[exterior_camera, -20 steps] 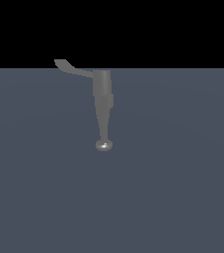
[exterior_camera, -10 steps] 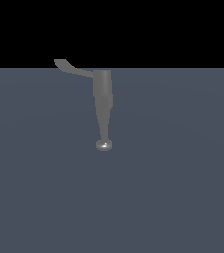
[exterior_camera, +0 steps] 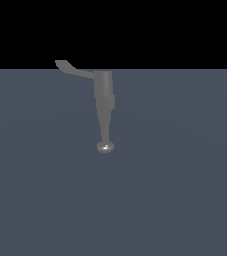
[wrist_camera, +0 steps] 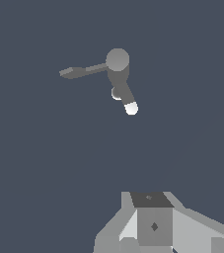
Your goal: Turn on the faucet by rotating a designated handle.
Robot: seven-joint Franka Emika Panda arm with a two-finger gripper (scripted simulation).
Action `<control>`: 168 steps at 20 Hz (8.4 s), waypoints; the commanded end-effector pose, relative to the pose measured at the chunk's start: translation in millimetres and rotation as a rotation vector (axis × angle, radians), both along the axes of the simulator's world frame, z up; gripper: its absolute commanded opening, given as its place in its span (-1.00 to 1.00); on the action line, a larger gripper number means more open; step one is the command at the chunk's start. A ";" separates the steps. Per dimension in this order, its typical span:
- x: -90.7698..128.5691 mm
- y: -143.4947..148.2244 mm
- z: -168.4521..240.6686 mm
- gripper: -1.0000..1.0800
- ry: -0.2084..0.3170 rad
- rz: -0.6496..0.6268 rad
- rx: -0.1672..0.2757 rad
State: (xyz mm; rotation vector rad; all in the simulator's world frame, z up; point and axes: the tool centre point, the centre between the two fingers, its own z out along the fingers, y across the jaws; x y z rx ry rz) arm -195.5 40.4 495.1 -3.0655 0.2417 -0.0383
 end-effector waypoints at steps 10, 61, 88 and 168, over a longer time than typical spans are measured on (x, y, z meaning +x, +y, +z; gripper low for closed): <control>58.5 17.0 -27.3 -1.00 0.041 -0.266 0.039; 224.9 97.9 -197.3 -1.00 0.066 -1.239 -0.037; 157.5 84.2 -197.4 -1.00 0.066 -1.239 -0.037; 185.0 -118.3 -197.1 -1.00 0.066 -1.238 -0.037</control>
